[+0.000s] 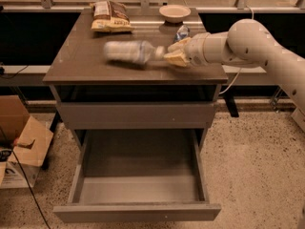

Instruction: Pick blue plastic bottle from middle drawer and place on counter

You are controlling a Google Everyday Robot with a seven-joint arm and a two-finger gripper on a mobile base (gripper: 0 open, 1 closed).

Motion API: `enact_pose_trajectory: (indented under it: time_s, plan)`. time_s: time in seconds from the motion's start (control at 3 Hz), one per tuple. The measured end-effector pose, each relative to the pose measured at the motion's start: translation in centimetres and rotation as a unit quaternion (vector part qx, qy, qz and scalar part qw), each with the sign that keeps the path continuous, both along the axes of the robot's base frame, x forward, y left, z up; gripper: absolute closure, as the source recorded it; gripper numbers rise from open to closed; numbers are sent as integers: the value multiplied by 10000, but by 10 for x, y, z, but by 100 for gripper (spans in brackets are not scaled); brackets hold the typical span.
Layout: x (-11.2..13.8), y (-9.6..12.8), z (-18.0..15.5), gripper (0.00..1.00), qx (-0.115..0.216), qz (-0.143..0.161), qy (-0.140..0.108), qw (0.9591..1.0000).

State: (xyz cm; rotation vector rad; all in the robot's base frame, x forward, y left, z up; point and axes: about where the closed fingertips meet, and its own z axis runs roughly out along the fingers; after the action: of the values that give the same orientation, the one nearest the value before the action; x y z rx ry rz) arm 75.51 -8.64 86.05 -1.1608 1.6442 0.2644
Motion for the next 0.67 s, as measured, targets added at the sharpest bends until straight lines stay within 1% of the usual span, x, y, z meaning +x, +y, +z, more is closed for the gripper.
enact_pose_trajectory:
  time_s: [0.33, 0.67]
  plan:
    - [0, 3, -1, 4, 3, 21, 10, 10000]
    - [0, 4, -2, 0, 5, 31, 15, 10000]
